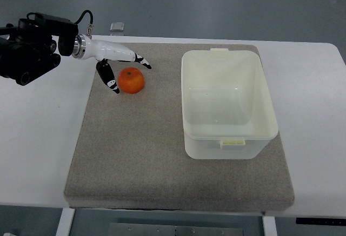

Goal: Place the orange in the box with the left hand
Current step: 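Lower the left hand around the orange and close the fingers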

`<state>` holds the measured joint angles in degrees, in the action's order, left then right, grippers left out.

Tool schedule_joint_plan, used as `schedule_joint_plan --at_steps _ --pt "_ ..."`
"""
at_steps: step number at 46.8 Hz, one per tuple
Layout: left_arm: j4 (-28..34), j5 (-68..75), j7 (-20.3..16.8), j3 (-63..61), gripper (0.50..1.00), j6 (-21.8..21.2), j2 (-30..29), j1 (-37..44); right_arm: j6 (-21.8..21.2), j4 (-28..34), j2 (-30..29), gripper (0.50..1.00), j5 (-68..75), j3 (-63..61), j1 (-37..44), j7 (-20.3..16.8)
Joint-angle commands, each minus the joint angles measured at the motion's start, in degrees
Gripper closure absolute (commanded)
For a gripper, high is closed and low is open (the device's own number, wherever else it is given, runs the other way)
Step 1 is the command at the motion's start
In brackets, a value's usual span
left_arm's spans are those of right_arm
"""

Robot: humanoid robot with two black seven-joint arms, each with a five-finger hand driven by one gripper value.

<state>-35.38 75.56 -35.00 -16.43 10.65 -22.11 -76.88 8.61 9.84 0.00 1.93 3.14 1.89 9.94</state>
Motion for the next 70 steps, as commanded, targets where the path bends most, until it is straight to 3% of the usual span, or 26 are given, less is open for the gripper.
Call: schedule_joint_plan --at_steps 1,11,38,54,61,70 --pt "0.2 0.0 0.0 0.0 0.544 -0.2 0.1 0.2 0.0 0.0 0.0 0.574 0.0 0.0 0.0 0.0" --pt "0.2 0.0 0.0 0.0 0.516 -0.6 0.1 1.4 0.0 0.0 0.0 0.574 0.0 -0.1 0.0 0.0" --pt "0.0 -0.1 0.0 0.0 0.521 -0.7 0.1 1.5 0.0 0.0 0.0 0.574 0.0 -0.1 0.0 0.0" --pt "0.1 0.0 0.0 0.0 0.630 -0.7 0.2 1.6 0.0 0.0 0.0 0.574 0.0 -0.1 0.0 0.0" --pt "0.0 0.1 0.0 0.0 0.641 -0.7 0.1 1.6 0.0 0.0 0.0 0.574 0.0 -0.1 0.0 0.0" --pt "-0.1 0.1 0.0 -0.1 0.724 -0.7 0.6 1.6 0.0 0.0 0.0 0.574 0.0 -0.1 0.0 0.1"
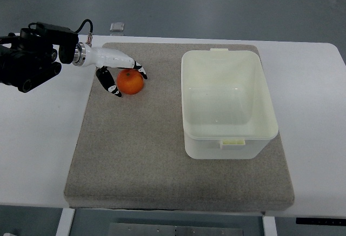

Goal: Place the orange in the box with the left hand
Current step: 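Lower the left hand around the orange and close the fingers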

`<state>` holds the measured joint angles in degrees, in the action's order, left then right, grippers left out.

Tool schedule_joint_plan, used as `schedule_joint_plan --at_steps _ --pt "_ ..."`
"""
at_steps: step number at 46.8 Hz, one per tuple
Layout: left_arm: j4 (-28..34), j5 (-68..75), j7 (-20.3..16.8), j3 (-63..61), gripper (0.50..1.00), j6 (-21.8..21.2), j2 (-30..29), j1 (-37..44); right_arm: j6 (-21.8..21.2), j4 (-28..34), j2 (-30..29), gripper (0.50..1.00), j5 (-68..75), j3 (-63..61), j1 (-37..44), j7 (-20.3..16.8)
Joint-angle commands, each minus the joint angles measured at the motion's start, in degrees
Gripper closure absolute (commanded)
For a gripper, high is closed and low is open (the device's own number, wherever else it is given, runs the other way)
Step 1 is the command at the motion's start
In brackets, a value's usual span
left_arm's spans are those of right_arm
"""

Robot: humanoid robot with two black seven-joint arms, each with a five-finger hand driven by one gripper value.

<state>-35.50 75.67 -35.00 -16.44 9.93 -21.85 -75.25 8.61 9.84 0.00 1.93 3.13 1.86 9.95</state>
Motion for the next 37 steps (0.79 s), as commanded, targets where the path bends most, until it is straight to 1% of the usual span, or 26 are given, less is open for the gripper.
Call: schedule_joint_plan --at_steps 1,3,6,7,9,11,18,24,37 --pt "0.1 0.0 0.0 -0.1 0.739 0.0 0.5 -0.1 0.0 0.0 0.0 0.574 0.0 -0.1 0.0 0.0" --pt "0.2 0.0 0.0 -0.1 0.776 0.1 0.6 -0.1 0.0 0.0 0.0 0.574 0.0 -0.1 0.0 0.0" --pt "0.2 0.1 0.0 -0.1 0.844 0.1 0.6 -0.1 0.0 0.0 0.0 0.574 0.0 -0.1 0.0 0.0" --pt "0.2 0.1 0.0 -0.1 0.878 0.1 0.6 -0.1 0.0 0.0 0.0 0.574 0.0 0.0 0.0 0.0" --pt "0.2 0.1 0.0 -0.1 0.926 0.1 0.6 -0.2 0.0 0.0 0.0 0.574 0.0 -0.1 0.1 0.0" --pt "0.2 0.1 0.0 -0.1 0.996 0.1 0.6 -0.2 0.0 0.0 0.0 0.574 0.0 0.0 0.0 0.0" --pt "0.3 -0.6 0.0 0.0 1.000 0.8 0.7 -0.7 0.0 0.0 0.0 0.574 0.0 -0.1 0.0 0.0" --pt "0.3 -2.6 0.0 1.7 1.000 0.3 0.5 -0.3 0.0 0.0 0.0 0.574 0.0 -0.1 0.0 0.0" --pt "0.3 -3.3 0.0 1.8 1.000 0.7 0.3 0.0 0.0 0.0 0.0 0.574 0.0 0.0 0.0 0.0"
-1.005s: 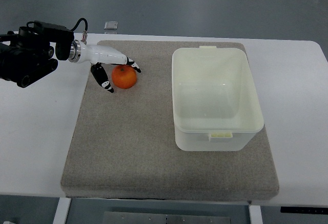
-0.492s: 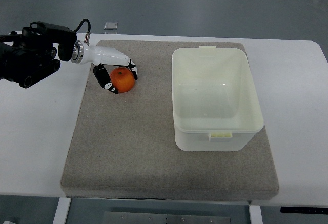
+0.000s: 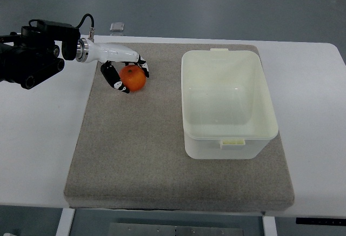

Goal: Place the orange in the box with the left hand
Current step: 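Lower the left hand around the orange and close the fingers, then lift the orange with the left hand and carry it over the box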

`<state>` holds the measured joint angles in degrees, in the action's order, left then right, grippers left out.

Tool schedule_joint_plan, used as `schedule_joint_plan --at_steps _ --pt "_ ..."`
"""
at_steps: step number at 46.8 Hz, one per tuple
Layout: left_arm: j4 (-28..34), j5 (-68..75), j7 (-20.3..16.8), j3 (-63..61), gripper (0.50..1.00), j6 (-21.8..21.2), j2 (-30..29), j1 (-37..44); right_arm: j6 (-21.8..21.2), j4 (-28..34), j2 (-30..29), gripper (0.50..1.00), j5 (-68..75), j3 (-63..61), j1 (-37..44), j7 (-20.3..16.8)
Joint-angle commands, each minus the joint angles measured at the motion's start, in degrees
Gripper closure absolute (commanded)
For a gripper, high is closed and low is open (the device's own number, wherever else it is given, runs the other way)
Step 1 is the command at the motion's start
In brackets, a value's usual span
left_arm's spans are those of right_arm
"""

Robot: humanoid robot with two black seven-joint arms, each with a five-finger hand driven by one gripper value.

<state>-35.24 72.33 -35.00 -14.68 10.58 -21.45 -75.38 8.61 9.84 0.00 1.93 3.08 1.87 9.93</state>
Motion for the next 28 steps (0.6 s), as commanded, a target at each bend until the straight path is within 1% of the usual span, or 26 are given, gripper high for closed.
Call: schedule_joint_plan --at_steps 1,11,20,28 --pt "0.0 0.0 0.0 0.0 1.000 0.1 -0.1 0.1 0.0 0.1 0.0 0.574 0.0 0.1 0.1 0.0" --pt "0.8 -1.3 0.0 0.1 1.000 0.0 -0.4 0.1 0.0 0.0 0.0 0.574 0.0 0.1 0.1 0.0" --pt "6.0 -8.3 0.0 0.0 1.000 0.4 0.2 -0.7 0.0 0.0 0.0 0.574 0.0 0.1 0.0 0.0" --pt "5.7 -11.7 0.0 -0.1 1.000 0.4 0.2 -0.8 0.0 0.0 0.0 0.574 0.0 0.0 0.1 0.0"
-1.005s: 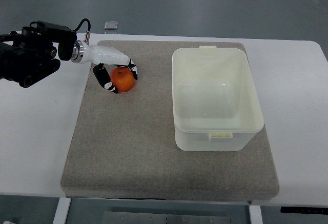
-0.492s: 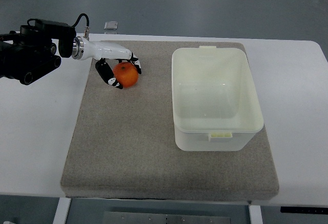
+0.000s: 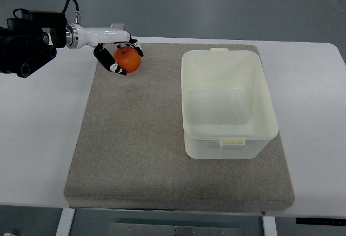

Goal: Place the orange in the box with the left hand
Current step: 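Lift the orange with the left hand and carry it over the box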

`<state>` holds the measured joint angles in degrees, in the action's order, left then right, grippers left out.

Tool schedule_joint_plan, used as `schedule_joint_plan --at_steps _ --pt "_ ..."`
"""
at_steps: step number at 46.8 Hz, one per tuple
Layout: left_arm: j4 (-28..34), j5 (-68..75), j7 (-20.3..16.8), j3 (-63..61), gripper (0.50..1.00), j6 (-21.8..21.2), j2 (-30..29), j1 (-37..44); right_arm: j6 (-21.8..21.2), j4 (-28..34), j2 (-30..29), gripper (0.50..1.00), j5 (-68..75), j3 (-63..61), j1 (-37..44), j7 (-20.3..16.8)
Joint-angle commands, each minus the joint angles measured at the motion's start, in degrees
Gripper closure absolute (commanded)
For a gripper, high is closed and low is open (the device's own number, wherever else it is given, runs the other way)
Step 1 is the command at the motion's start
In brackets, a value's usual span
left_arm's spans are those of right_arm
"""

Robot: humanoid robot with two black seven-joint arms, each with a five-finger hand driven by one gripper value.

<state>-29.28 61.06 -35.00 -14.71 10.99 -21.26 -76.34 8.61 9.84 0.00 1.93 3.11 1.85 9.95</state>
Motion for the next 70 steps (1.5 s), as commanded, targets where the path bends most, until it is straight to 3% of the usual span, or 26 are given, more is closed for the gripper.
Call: schedule_joint_plan --at_steps 1,14,27,56,70 --pt "-0.4 -0.3 0.0 -0.1 1.000 0.0 -0.2 0.1 0.0 0.0 0.0 0.574 0.0 0.0 0.0 0.0" --pt "-1.4 0.4 0.0 -0.5 1.000 -0.4 0.0 -0.6 0.0 0.0 0.0 0.574 0.0 0.0 0.0 0.1" --pt "-7.5 0.5 0.0 -0.4 1.000 -1.1 -0.4 -6.3 0.0 0.0 0.0 0.574 0.0 0.0 0.0 0.0" --pt "-21.3 3.2 0.0 -0.2 1.000 -12.0 0.1 -13.7 0.0 0.0 0.0 0.574 0.0 0.0 0.0 0.1" --pt "-24.3 6.3 0.0 -0.2 1.000 -15.3 6.8 -13.8 0.0 0.0 0.0 0.574 0.0 0.0 0.0 0.0"
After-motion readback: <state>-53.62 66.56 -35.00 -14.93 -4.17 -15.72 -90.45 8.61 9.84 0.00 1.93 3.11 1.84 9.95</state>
